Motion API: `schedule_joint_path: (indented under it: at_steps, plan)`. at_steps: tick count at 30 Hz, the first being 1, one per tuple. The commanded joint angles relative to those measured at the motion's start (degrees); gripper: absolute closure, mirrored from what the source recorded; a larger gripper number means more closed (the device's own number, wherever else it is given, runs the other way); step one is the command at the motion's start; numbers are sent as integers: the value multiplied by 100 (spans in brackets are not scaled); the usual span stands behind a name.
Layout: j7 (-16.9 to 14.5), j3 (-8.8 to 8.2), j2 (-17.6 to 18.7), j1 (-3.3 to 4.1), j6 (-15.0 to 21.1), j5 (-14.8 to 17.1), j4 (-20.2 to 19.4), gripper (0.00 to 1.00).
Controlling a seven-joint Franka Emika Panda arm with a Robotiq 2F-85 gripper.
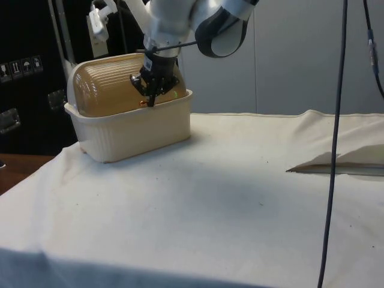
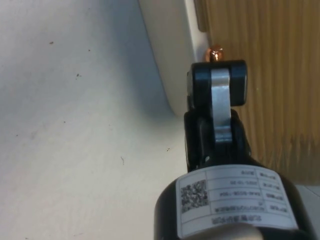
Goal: Open the lid, then close it.
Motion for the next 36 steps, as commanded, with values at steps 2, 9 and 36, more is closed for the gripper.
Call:
schedule_joint_path:
  at_steps: [2, 9, 36]
  plan:
    - [223, -183, 11, 115, 23, -189, 120, 100]
    - [246, -115, -23, 97, 17, -126, 0, 100]
    - [470, -92, 166, 52, 115, -74, 63, 100]
